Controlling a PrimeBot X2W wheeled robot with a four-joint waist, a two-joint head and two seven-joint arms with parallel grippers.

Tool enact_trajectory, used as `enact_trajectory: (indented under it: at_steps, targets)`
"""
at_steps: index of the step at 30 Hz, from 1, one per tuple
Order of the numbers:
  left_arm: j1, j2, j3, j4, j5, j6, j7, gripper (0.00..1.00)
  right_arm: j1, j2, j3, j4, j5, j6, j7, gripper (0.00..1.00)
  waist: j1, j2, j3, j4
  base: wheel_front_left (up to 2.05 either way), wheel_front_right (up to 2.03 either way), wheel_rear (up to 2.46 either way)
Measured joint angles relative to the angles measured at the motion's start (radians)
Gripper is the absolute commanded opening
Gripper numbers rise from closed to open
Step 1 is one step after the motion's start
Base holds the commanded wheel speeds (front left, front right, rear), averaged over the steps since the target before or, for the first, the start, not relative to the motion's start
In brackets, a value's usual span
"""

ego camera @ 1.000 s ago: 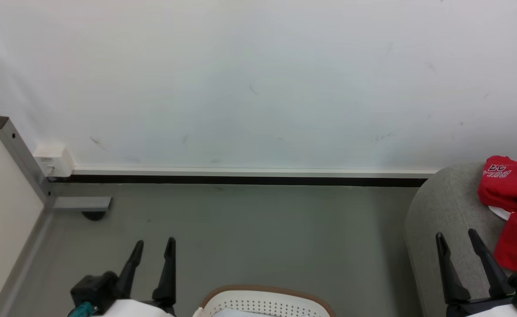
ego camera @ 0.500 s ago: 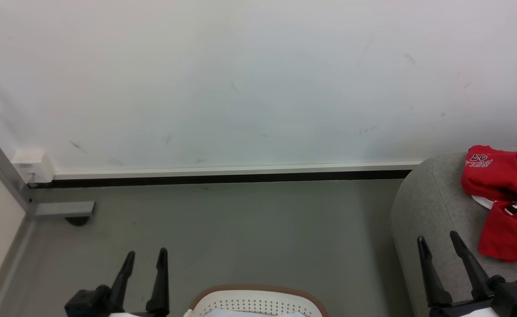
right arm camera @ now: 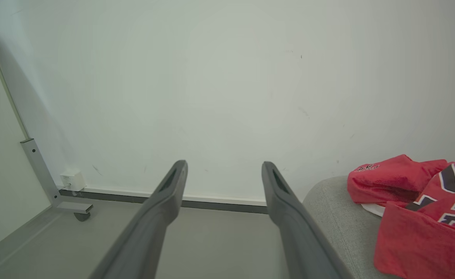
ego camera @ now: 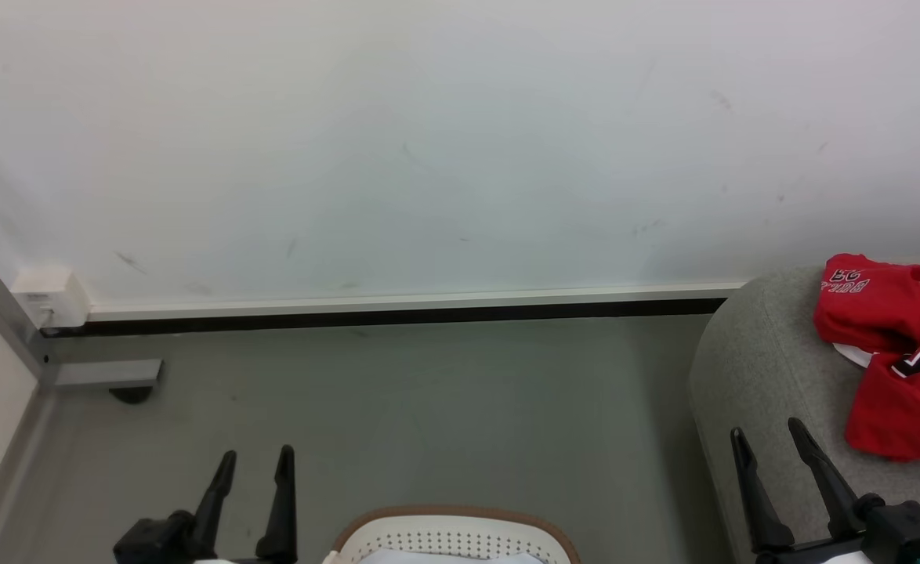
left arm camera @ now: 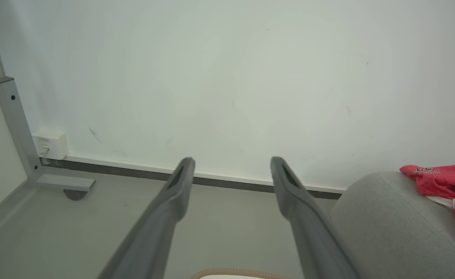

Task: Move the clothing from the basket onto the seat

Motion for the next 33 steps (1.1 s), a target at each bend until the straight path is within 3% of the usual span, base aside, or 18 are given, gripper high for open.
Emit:
enact_trajectory:
  at_steps: [5, 6, 11, 33]
  targets:
    - [-0.001, -0.002, 0.008, 0.002, 0.003, -0.003, 0.000, 1.00, -0.002, 0.000, 0.002, 0.004, 0.001, 0.000, 0.000, 1.00, 0.0000, 0.0000, 0.003, -0.003, 0.00, 0.00, 0.00]
    - [0.000, -0.002, 0.008, 0.004, 0.002, -0.004, 0.000, 0.00, -0.001, 0.001, 0.002, 0.007, 0.001, 0.000, 0.000, 0.00, 0.0000, 0.0000, 0.003, -0.004, 0.00, 0.00, 0.00]
    - [0.020, -0.008, 0.005, 0.044, -0.013, -0.004, 0.010, 0.00, 0.024, 0.013, 0.007, 0.041, 0.013, 0.000, 0.008, 0.00, 0.0000, 0.0000, 0.004, -0.004, 0.00, 0.00, 0.00]
    - [0.006, -0.008, 0.044, 0.035, -0.382, -0.013, 0.110, 0.00, 0.015, 0.030, -0.059, 0.042, 0.376, 0.000, 0.105, 0.00, 0.0000, 0.0000, 0.011, 0.007, 0.00, 0.00, 0.00]
